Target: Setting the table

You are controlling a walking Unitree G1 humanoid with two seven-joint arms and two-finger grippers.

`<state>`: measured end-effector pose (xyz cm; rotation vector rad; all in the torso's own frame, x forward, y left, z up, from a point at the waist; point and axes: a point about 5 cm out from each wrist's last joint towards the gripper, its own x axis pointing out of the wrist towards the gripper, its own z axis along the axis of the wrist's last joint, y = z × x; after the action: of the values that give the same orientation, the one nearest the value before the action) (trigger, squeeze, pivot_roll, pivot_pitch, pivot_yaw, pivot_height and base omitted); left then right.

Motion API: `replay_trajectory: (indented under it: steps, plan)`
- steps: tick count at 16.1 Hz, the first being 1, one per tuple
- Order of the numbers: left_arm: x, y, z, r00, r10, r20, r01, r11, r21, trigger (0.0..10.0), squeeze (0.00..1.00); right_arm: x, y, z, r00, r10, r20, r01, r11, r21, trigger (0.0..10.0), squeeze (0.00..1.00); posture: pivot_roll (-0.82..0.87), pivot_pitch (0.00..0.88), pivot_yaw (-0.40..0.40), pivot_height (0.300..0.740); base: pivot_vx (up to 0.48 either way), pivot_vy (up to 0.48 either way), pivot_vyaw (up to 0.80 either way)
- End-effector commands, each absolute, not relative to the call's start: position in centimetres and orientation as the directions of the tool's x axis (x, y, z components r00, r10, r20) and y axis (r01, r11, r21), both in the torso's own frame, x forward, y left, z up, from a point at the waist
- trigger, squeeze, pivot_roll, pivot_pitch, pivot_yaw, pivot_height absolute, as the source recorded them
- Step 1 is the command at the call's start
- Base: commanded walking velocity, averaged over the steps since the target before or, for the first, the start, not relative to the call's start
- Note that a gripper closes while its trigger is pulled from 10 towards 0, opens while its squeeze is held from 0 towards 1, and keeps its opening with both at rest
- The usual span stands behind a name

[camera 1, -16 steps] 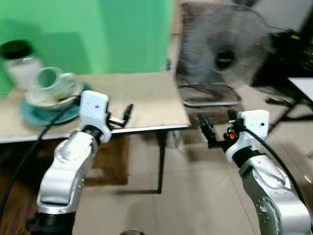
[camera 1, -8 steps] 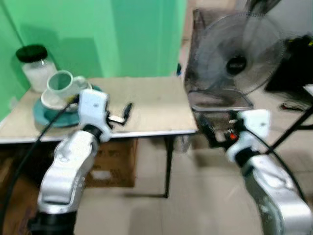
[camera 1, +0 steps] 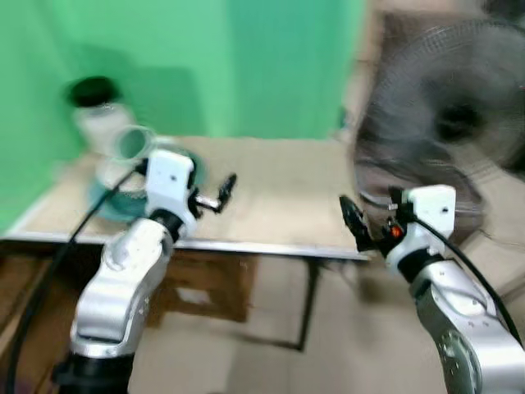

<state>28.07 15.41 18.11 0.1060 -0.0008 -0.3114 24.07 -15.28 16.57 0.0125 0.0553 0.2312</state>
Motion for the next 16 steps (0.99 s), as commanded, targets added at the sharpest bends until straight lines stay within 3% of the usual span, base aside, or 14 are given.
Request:
replay_trajectory:
  steps: [1,11,14,16]
  plan:
    - [28.13,15.93,17.84,0.958,-0.284,-0.031,0.285,0.953,0.103,10.0,0.0,24.01,-14.78,16.7,0.969,0.242,-0.043,-0.24,0.97,0.032,10.0,1.0,0.05,0.0,-0.004,0.74,0.27,0.0,0.0]
    - [28.17,15.94,17.85,0.957,-0.288,-0.033,0.29,0.952,0.102,10.0,0.0,24.04,-14.78,16.74,0.969,0.242,-0.04,-0.241,0.97,0.032,10.0,1.0,0.05,0.0,-0.002,0.74,0.27,0.0,0.0]
    - [28.35,16.57,17.83,0.95,-0.306,-0.059,0.311,0.943,0.122,10.0,0.0,23.93,-14.31,16.62,0.975,0.223,-0.022,-0.221,0.974,0.054,10.0,1.0,0.05,0.0,0.072,0.74,0.273,0.0,0.0]
    - [28.37,16.61,17.9,0.944,-0.322,-0.067,0.328,0.936,0.131,10.0,0.0,23.62,-14.75,16.22,0.985,0.173,-0.019,-0.171,0.982,0.083,10.0,1.0,0.07,0.0,0.08,0.74,0.27,0.0,0.0]
